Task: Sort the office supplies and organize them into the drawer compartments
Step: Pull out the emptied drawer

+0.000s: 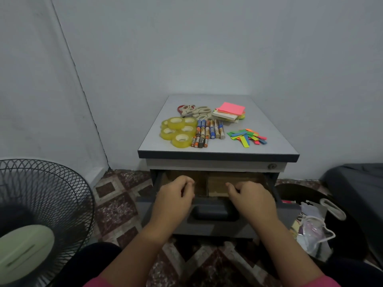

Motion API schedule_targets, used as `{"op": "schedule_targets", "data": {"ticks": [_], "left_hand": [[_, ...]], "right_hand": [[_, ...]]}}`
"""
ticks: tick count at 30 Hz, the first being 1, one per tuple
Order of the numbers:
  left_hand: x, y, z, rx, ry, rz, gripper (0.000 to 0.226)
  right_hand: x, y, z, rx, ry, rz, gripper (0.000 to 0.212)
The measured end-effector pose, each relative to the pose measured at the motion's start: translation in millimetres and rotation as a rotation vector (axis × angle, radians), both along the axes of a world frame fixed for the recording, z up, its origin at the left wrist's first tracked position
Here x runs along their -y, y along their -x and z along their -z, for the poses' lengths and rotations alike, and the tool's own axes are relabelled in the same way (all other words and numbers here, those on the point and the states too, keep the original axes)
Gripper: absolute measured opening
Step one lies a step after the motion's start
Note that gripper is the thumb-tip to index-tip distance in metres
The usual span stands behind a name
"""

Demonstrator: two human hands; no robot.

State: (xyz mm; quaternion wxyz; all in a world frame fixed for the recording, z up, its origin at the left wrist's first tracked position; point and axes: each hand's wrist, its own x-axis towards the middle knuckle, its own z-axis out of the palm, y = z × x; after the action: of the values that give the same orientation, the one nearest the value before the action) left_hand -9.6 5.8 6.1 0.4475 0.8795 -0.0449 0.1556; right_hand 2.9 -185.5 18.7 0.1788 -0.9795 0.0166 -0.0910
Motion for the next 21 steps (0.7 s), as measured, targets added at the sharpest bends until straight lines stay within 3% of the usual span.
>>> {"op": "schedule_targets", "data": {"ticks": [8,10,13,17,21], "left_hand": [[-11,-13,3,0.046,-0.316,0.022,0.020],[-12,-21,5,0.030,-0.356,0.064,0.024],[-13,-36,10,-0.043,-0.447,0.151,0.039],[-11,-49,11,-0.146,-0.614,0.217,0.060],[-8,-52,14,-0.310,-0.717,0.217,0.076]], "right_hand": [[8,2,7,-0.062,0.016,-0.086,0.022],[10,-3,15,-0.011,0.022,-0.125,0.040],[12,-12,13,-0.111,0.004,-0.197,0.073],[14,-20,12,-0.270,0.009,-0.208,0.079],[16,-20,13,-0.247,0.071,-0.199,0.076]]}}
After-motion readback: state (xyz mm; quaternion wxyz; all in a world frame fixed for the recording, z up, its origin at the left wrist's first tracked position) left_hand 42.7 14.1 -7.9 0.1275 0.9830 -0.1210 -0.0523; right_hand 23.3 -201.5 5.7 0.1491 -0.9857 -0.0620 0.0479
